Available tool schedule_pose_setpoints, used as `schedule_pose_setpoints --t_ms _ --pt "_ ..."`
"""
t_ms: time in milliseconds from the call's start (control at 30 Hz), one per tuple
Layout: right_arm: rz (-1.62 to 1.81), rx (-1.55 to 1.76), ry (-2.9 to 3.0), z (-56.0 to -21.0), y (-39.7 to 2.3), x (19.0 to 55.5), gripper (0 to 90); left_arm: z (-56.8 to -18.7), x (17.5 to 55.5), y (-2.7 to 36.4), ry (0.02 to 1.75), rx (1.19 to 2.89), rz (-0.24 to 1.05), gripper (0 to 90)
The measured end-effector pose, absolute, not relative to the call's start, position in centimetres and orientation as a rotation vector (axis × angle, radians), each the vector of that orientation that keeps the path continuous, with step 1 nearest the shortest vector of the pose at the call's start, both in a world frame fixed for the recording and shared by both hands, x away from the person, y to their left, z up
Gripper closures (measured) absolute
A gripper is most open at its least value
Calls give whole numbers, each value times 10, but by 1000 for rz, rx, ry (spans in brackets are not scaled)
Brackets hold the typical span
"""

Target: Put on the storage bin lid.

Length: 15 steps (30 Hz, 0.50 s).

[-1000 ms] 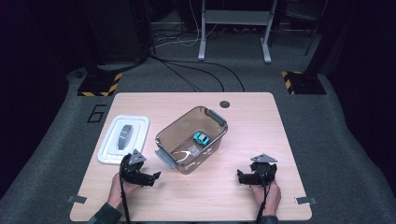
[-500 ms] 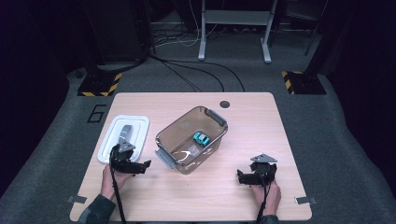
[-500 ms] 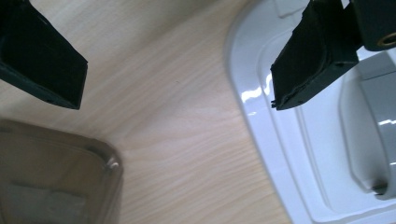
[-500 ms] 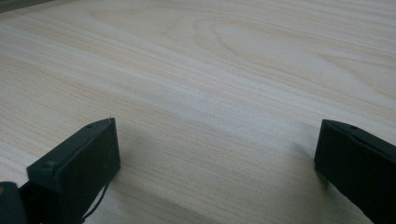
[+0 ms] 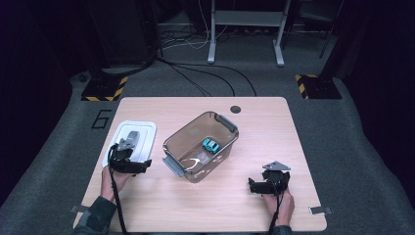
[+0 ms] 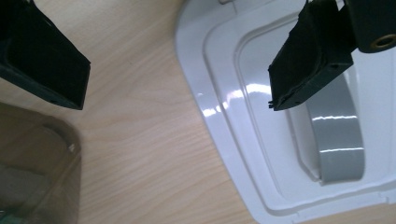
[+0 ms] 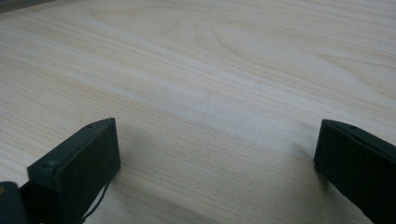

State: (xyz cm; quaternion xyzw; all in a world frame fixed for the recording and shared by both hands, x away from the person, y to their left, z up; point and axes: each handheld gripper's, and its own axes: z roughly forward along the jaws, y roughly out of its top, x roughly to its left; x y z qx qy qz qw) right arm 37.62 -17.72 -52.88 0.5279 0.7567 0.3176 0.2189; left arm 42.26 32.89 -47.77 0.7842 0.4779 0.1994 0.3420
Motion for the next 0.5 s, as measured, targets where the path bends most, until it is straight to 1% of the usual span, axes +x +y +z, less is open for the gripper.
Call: schedule_pose_setpoints --t_ms 200,267,300,500 --pt "880 1458 2095 -529 -177 376 0 -473 430 335 1261 2038 517 64" --pt "880 1457 2096 -529 -177 376 0 -471 432 336 1263 2042 556 71" --pt "880 1458 2096 -529 -177 376 0 -470 432 337 1268 2050 545 71" --pt "880 1456 2097 -529 -177 376 0 -466 441 345 1305 2012 565 74"
